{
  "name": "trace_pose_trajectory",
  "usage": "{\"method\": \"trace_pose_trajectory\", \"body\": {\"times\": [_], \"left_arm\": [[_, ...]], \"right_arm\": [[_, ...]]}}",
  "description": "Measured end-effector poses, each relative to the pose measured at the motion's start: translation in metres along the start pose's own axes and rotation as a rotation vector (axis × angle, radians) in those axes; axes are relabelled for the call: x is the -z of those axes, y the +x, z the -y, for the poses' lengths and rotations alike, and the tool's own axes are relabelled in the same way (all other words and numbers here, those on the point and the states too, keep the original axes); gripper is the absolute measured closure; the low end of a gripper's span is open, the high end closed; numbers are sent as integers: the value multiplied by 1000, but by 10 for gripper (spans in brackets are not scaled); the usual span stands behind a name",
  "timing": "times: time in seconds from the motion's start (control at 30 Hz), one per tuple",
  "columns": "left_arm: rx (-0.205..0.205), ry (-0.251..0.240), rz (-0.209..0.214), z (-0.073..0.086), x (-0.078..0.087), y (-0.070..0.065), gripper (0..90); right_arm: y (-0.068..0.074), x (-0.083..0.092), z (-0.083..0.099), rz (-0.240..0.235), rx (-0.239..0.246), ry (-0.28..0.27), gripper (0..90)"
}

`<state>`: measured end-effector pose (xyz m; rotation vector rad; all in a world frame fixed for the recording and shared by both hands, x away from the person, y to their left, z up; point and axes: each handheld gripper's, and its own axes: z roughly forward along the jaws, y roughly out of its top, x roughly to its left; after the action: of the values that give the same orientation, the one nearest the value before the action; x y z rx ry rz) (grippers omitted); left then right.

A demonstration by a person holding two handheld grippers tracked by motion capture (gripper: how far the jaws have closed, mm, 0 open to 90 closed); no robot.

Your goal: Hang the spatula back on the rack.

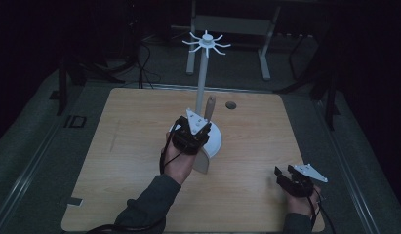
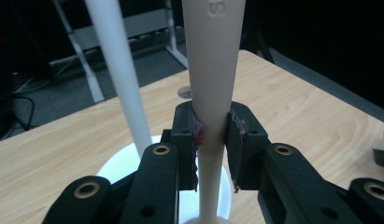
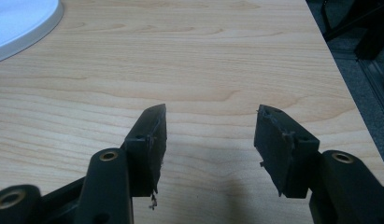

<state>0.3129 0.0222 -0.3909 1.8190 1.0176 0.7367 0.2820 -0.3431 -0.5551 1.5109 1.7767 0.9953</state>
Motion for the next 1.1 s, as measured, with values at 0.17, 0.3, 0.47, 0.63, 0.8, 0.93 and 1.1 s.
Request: {"method": "trace_pose_trajectory", "body": {"times": [0.17,0.3,0.47,0.63,0.8,0.93,1.1], "left_arm": [[14,-12,-20,-1,1,3,748],[25,-24,-35,-2,2,5,749],[36,-41,-49,-6,4,5,749],[39,-61,-66,-11,5,4,749],[23,-73,-87,-16,7,1,748],[28,-80,-96,-19,8,2,748],[21,-89,-120,-24,10,5,748]], "right_arm": [[0,0,0,0,0,3,436],[1,-1,0,-2,4,8,436],[1,-2,0,-2,6,9,436],[1,-1,1,-2,3,6,436],[1,-1,0,-1,1,6,436],[0,-1,0,0,1,4,436],[0,-1,0,0,0,3,435]]}}
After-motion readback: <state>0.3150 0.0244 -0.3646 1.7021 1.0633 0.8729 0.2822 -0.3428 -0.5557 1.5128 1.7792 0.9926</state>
